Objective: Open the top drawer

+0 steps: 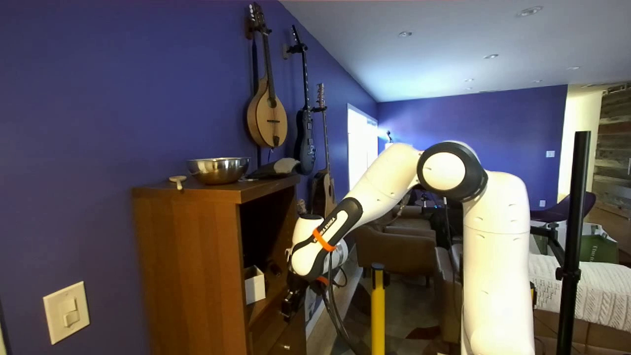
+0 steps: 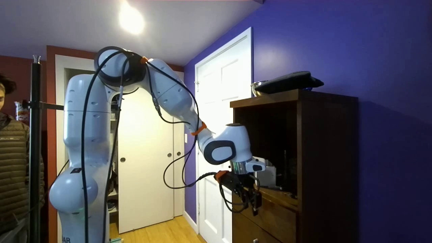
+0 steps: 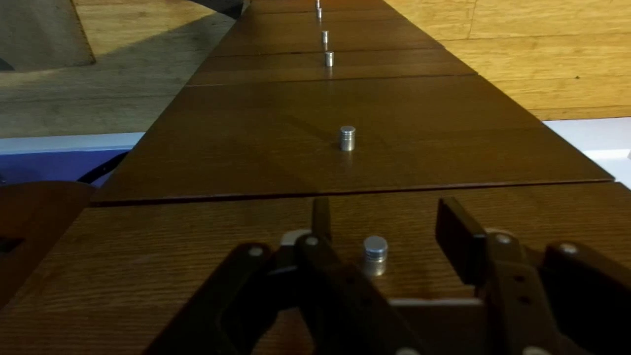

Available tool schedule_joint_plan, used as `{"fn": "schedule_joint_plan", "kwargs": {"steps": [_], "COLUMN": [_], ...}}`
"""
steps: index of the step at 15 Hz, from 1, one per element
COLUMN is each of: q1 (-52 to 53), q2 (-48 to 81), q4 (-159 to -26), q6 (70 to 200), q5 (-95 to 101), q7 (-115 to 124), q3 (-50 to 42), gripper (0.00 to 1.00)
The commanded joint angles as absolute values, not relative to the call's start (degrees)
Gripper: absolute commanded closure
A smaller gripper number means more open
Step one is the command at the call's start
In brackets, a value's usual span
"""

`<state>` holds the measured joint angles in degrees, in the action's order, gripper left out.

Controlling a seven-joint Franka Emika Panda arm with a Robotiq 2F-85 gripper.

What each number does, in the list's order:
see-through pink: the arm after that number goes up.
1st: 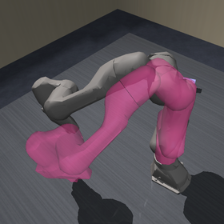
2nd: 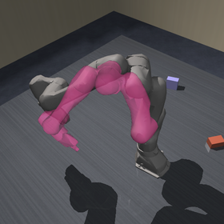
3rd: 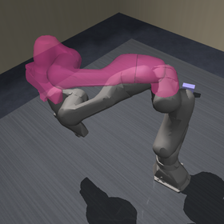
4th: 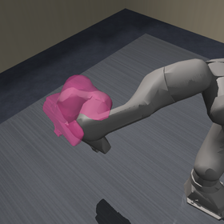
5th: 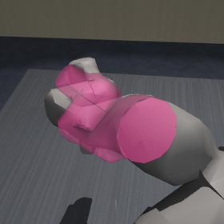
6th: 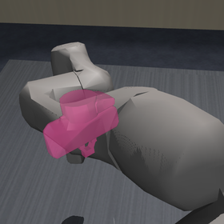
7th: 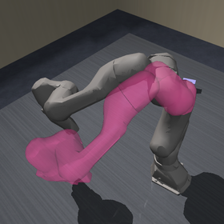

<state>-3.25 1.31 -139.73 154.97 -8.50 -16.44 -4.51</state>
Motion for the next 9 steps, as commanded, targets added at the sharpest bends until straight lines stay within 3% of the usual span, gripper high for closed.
{"fn": "schedule_joint_plan", "kwargs": {"steps": [1, 2, 6, 7, 9], "q1": [-3.8, -3.9, -4.2, -4.2, -4.1], "q2": [3.8, 4.0, 4.6, 4.3, 2.2], "q4": [-137.0, -136.7, -136.1, -136.4, -137.5], "q6": [154.5, 154.3, 154.1, 154.0, 150.1], "q5": [-12.0, -12.2, -11.5, -10.5, -6.0], "q7": [-19.7, -19.9, -19.7, -19.0, -16.2], "q3": [-3.7, -3.7, -3.4, -3.5, -4.2], "gripper": [0.66, 0.68, 0.96, 1.00, 0.97]}}
